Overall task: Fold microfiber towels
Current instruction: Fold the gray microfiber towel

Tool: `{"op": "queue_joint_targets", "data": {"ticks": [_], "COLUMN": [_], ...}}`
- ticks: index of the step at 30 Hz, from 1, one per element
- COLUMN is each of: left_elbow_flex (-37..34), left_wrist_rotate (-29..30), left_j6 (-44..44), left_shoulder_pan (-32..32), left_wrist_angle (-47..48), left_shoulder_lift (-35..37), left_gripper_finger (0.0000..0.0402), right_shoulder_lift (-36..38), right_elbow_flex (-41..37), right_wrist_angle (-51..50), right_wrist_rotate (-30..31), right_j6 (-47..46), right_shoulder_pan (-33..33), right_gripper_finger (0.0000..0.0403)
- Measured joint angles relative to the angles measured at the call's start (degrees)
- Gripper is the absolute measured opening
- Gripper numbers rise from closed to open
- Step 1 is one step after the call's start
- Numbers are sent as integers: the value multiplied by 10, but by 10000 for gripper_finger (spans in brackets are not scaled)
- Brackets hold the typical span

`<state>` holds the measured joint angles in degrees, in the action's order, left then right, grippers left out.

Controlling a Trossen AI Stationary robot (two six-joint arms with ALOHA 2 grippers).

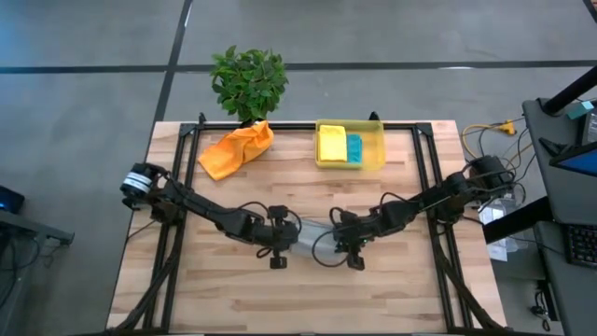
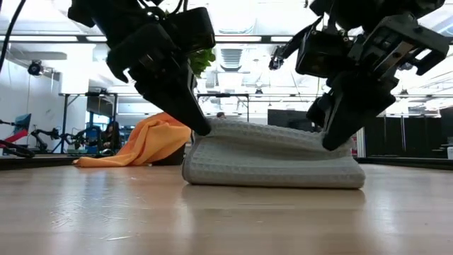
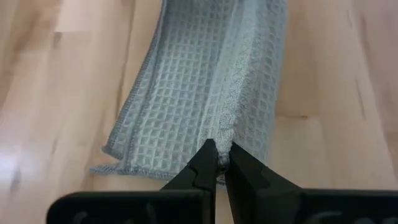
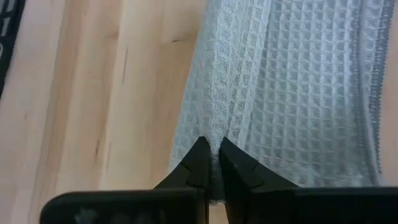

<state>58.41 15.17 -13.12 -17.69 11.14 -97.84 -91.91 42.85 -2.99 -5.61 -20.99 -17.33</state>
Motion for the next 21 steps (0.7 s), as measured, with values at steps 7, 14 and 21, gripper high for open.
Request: {"op": "queue_joint_targets", "data": {"ticks": [7, 14, 21], "left_elbow_flex": [0, 0, -5], "left_wrist_rotate": [-72, -329, -74], "left_j6": [26, 65, 79], "left_shoulder_pan": [25, 71, 106], "left_wrist_angle": [-3, -25, -1], "left_shoulder_lift": [1, 10, 38], "left_gripper_finger": [0, 0, 0], "right_shoulder_lift": [20, 65, 101], "right_elbow_flex": [-13, -40, -75], "right_wrist_angle": [5, 63, 58], "right_wrist_rotate": [5, -95, 29], "right_j6": [2, -12, -66], "right_shoulder_pan": [12, 24, 55], "right_gripper_finger": [13, 13, 13]}}
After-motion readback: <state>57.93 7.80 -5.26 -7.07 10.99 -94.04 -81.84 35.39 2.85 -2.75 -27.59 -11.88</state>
